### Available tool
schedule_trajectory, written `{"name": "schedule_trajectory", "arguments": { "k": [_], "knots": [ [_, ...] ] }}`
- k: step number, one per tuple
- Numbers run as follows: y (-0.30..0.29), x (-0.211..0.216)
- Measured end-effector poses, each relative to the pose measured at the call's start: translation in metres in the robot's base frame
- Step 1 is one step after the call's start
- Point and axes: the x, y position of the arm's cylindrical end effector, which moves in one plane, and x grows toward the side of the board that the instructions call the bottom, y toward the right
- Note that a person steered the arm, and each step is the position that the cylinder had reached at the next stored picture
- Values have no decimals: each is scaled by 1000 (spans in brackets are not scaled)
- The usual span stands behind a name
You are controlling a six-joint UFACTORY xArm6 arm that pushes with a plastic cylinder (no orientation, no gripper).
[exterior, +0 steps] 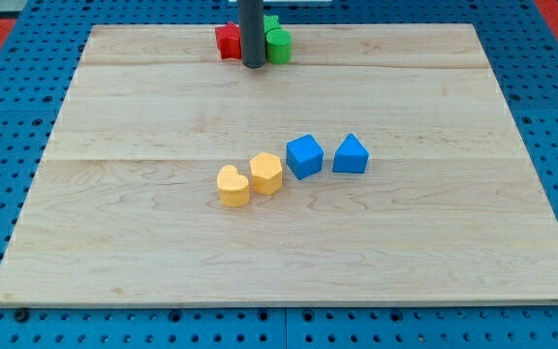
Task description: Move yellow blocks with blue blocks towards center right of the board
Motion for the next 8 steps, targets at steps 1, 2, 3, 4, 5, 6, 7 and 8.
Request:
{"name": "schedule_trajectory", "arguments": {
  "k": [1,2,3,4,5,6,7,8],
  "knots": [
    [0,0],
    [0,12],
    [0,43],
    [0,50],
    [-17,83],
    [-55,132],
    [-87,184],
    [-91,242]
  ]
}}
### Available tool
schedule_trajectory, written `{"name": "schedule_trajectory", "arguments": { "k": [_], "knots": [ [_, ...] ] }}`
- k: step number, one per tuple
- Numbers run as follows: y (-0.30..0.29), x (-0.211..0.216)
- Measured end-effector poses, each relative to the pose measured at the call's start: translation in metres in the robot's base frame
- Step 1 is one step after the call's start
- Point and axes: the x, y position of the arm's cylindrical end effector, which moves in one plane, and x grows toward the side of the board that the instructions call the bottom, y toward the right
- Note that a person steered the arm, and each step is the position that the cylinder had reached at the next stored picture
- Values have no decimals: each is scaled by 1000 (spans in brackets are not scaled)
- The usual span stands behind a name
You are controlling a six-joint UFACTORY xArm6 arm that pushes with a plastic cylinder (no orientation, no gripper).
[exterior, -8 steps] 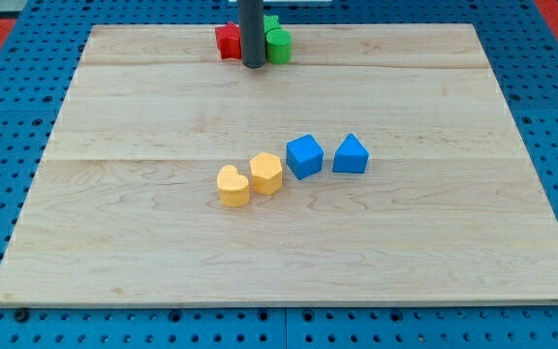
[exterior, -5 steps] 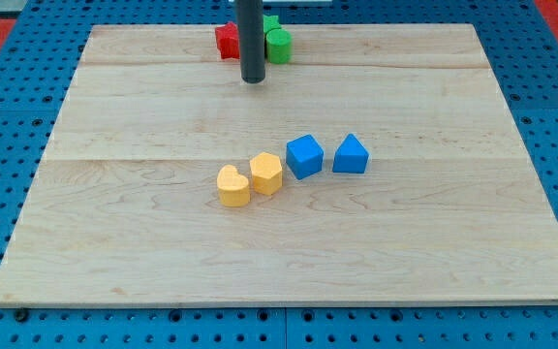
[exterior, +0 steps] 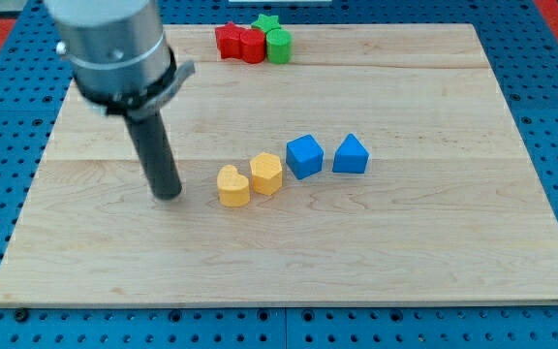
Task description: Move yellow blocks with blue blocks towards center right of the board
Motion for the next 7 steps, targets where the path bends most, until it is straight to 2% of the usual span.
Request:
{"name": "schedule_trajectory", "arguments": {
  "k": [1,4,6,7],
  "knots": [
    [25,-4],
    [123,-85],
    [202,-93],
    [190,-97]
  ]
}}
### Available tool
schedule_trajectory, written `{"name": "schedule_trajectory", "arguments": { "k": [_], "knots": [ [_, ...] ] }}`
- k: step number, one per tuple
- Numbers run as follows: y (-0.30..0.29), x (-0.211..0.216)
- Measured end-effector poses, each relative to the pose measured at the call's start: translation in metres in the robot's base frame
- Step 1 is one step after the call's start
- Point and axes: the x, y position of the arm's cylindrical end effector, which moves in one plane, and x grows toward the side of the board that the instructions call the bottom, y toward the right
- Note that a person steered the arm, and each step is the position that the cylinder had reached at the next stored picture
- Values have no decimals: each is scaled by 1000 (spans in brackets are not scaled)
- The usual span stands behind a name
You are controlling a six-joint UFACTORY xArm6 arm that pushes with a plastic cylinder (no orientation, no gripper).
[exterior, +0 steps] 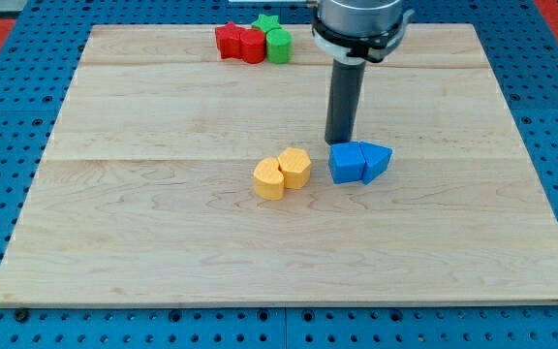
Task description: Move yellow blocks with blue blocks towards center right of the board
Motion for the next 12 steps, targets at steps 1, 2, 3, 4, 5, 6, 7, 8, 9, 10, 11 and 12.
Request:
{"name": "schedule_trajectory", "arguments": {
  "k": [1,2,3,4,5,6,7,8,9,10,11,12],
  "knots": [
    [-25,0],
    [-82,13],
    [-133,40],
    [-135,73],
    [-107,68],
    [-64,42],
    [-18,22],
    [24,17],
    [46,14],
    [12,14],
    [-28,11],
    [-3,-9]
  ]
}}
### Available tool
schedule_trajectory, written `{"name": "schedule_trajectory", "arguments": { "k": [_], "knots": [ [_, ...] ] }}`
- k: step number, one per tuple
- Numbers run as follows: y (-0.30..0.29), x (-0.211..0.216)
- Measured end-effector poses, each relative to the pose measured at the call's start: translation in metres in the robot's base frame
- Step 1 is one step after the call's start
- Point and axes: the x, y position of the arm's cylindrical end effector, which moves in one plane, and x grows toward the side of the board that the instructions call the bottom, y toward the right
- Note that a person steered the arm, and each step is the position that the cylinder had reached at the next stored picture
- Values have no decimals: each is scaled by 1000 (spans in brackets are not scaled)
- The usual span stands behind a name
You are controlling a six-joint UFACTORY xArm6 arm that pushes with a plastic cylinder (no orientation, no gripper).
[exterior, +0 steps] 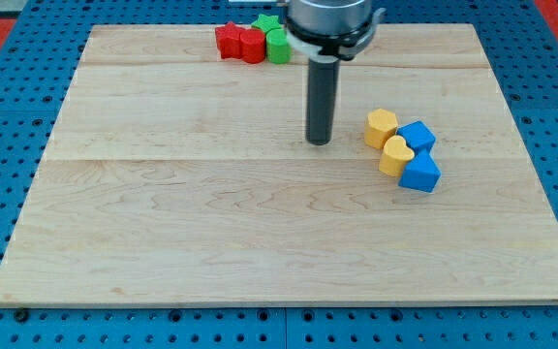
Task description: Move yellow blocks with blue blocks towards center right of the board
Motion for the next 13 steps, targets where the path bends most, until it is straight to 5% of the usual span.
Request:
{"name": "schedule_trajectory", "arguments": {
  "k": [3,4,6,9,13],
  "knots": [
    [62,-3],
    [19,17],
    [39,106],
    [97,104],
    [107,72]
  ]
}}
